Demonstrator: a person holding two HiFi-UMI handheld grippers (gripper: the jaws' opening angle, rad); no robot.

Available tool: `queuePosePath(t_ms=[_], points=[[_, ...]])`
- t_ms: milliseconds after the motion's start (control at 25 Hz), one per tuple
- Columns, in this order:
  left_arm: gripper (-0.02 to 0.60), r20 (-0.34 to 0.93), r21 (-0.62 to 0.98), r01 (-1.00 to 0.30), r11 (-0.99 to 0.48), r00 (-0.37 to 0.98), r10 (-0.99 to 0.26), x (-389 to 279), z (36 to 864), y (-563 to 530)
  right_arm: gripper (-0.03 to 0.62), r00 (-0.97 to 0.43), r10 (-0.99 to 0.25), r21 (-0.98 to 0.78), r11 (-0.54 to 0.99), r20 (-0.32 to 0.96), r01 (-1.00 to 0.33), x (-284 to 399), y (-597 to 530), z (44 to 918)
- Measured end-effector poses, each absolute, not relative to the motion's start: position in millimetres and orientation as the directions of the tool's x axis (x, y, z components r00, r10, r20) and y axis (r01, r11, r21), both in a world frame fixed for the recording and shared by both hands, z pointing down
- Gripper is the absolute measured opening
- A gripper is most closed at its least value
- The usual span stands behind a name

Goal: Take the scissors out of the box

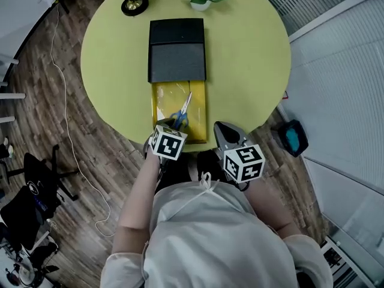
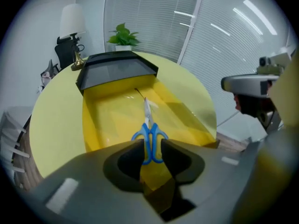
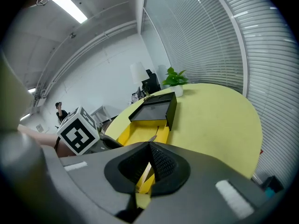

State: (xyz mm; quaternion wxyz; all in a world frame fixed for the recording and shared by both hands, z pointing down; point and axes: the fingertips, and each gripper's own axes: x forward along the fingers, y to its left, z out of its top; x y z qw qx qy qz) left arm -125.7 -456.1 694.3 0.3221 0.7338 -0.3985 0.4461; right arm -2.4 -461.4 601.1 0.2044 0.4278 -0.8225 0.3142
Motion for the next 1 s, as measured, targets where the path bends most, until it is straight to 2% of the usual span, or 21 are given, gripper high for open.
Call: queuePosePath(t_ms=[320, 480, 840, 1000], points=[[0.132, 0.956, 0.091, -0.864, -0.495, 0.214, -0.198, -122.7, 715.5, -469.1, 0.000, -0.513, -0.595, -0.360, 0.366, 0.619, -0.858, 14.3, -471.5, 611.4], [0.100, 0.966, 0.074, -0.870, -0.488, 0.185, -0.183, -122.9, 719.8, -471.3, 0.000, -0.505, -0.597, -0.362, 0.352, 0.624, -0.863, 18.8, -474.0, 614.2], [0.094, 0.964, 0.096, -0.869, -0.485, 0.203, -0.173, -123.6, 719.7, -473.1, 0.000, -0.496, -0.600, -0.361, 0.340, 0.628, -0.869, 17.1, -477.3, 614.7], [0.092, 0.954, 0.150, -0.876, -0.458, 0.251, -0.166, -123.4, 714.4, -467.0, 0.000, -0.491, -0.606, -0.356, 0.337, 0.626, -0.871, 13.7, -474.9, 607.9]])
